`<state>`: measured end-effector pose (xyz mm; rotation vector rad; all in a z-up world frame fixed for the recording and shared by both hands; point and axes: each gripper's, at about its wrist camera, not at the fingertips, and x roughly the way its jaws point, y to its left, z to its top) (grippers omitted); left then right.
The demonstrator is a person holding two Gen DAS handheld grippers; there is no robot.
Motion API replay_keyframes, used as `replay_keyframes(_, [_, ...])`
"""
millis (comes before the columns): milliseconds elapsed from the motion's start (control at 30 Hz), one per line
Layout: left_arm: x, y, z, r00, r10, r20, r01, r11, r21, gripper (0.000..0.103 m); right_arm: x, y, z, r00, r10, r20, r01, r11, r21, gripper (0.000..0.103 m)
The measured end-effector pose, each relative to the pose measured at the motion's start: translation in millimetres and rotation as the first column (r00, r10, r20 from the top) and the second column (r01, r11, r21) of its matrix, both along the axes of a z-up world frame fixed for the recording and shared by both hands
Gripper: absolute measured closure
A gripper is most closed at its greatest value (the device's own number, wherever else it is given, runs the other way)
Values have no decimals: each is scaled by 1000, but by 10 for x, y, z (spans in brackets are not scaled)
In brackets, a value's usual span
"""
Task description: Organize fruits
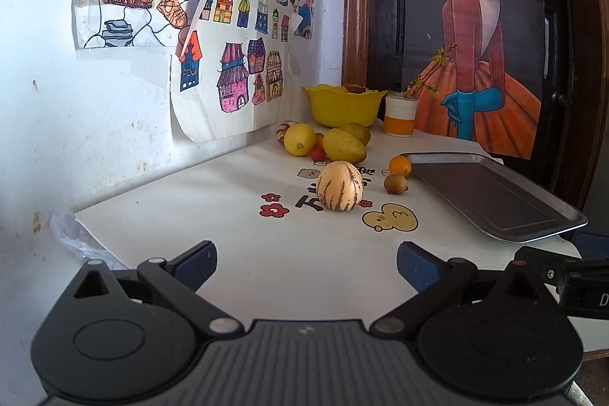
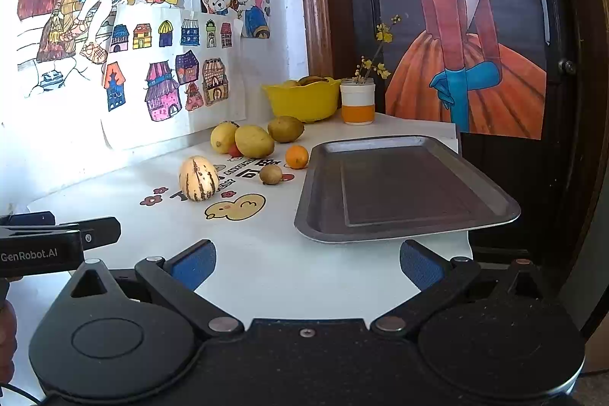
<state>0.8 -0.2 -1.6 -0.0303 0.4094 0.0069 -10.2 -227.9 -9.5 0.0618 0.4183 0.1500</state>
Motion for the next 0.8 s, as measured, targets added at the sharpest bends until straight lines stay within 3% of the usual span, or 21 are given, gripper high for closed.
replay_keyframes(800, [-3,5,-14,1000,3,-2,-3,1000,-2,0,-5,-8,-6,1000,-7,-7,7,1000,5,0])
